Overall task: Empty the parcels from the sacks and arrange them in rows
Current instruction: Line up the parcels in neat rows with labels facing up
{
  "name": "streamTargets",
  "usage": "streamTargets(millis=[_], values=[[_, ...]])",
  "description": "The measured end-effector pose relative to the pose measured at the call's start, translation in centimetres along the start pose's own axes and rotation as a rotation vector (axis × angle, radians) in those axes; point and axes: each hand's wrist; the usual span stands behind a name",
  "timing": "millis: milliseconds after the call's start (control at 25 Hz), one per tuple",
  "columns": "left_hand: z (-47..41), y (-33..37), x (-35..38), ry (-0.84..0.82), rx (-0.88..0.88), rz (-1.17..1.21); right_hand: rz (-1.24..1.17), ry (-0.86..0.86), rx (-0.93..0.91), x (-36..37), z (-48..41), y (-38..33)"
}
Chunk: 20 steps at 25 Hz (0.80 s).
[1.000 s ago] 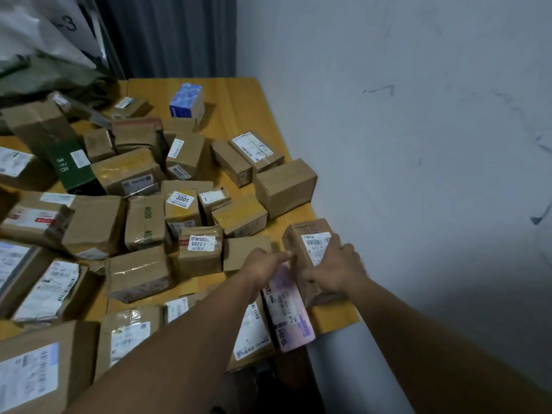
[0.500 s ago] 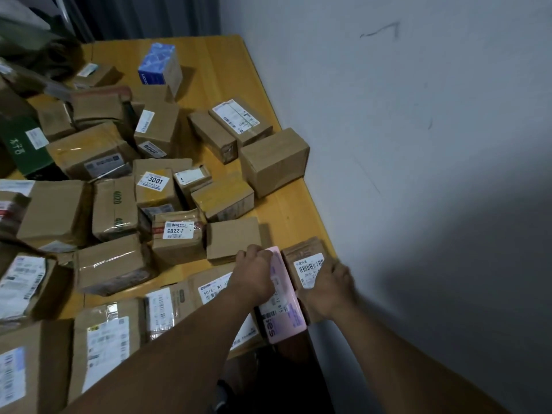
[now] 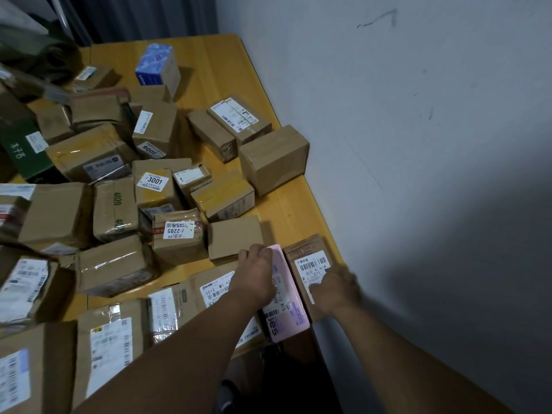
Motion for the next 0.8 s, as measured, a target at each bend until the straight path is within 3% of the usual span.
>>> streamTargets(millis=[160,360,800], values=[[-0.1,0.2,-0.2,0.002,-0.018,0.023,0.010,0.010,0.017,-0.6,-0.1,-0.5],[-0.2,0.1,-1.4,0.029,-0.060,0.050,0.046,-0.110,0.017,-2.3,0.1,-1.4],[2.4,-3.7,-9.7,0.228,-0.175,0.166,0.097,-0.012,-0.249,-8.2,2.8,-10.6]])
Point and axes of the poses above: each hand's wrist, its own z-axis away from the middle knuckle, its own x-axis out of the palm, y = z × x, and after that the axes turned 3 degrees about -x, right-handed
